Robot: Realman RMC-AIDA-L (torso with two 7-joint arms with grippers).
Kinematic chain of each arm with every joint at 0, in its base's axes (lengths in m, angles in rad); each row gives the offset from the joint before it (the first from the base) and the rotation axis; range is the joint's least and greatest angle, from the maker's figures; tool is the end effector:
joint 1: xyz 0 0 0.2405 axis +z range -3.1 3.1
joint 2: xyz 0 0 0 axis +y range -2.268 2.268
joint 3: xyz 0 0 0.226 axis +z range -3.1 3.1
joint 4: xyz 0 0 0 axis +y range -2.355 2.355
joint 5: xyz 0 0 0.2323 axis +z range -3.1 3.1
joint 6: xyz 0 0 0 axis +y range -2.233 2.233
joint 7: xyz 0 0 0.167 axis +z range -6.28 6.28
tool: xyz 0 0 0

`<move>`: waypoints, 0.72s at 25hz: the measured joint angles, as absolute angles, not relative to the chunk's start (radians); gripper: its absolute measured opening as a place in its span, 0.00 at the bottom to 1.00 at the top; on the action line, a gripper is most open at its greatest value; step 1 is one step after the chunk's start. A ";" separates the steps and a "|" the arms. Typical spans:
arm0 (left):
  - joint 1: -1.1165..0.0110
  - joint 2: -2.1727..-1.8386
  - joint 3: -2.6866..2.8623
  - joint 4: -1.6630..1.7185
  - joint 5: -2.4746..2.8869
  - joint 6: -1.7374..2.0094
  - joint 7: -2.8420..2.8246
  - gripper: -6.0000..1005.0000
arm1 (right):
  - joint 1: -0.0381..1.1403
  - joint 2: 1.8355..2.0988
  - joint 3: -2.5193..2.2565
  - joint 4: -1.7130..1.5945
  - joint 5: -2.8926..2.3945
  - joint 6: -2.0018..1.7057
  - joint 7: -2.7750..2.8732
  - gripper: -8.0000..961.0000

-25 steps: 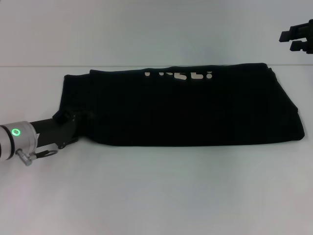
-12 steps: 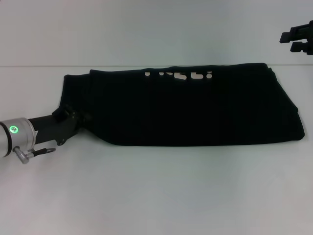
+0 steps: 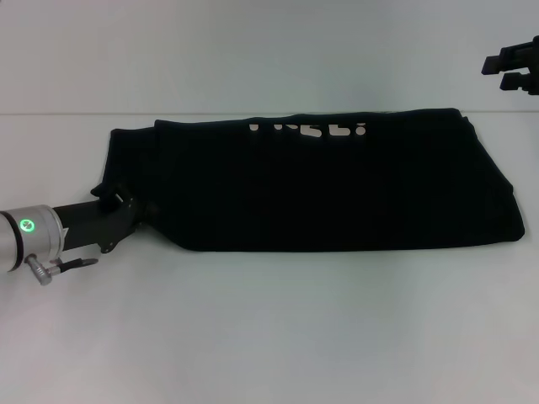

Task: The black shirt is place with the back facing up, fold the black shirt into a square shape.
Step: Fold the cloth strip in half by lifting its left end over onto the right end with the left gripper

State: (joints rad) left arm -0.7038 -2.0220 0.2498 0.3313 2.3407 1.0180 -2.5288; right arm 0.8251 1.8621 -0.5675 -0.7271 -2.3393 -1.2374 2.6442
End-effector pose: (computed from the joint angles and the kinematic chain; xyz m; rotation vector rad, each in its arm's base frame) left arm -0.3141 0.3997 -0.0175 -1.5012 -2.2029 -0.8018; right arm 0.2263 0.4723 0.1225 -1.9171 1.6691 0.5926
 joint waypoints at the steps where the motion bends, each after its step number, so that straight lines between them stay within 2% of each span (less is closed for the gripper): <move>1: -0.702 -2.022 0.246 0.331 2.333 1.023 -2.521 0.01 | 0.825 1.862 -0.568 -0.727 -2.339 -1.238 2.644 0.49; 6: -0.681 -2.024 0.239 0.354 2.291 1.063 -2.475 0.01 | 0.821 1.862 -0.565 -0.727 -2.339 -1.240 2.646 0.49; 13: -0.588 -2.058 0.239 0.458 2.210 1.117 -2.414 0.01 | 0.817 1.857 -0.539 -0.727 -2.339 -1.246 2.646 0.49; 18: -0.553 -2.061 0.240 0.493 2.182 1.137 -2.408 0.01 | 0.812 1.838 -0.535 -0.727 -2.345 -1.270 2.665 0.49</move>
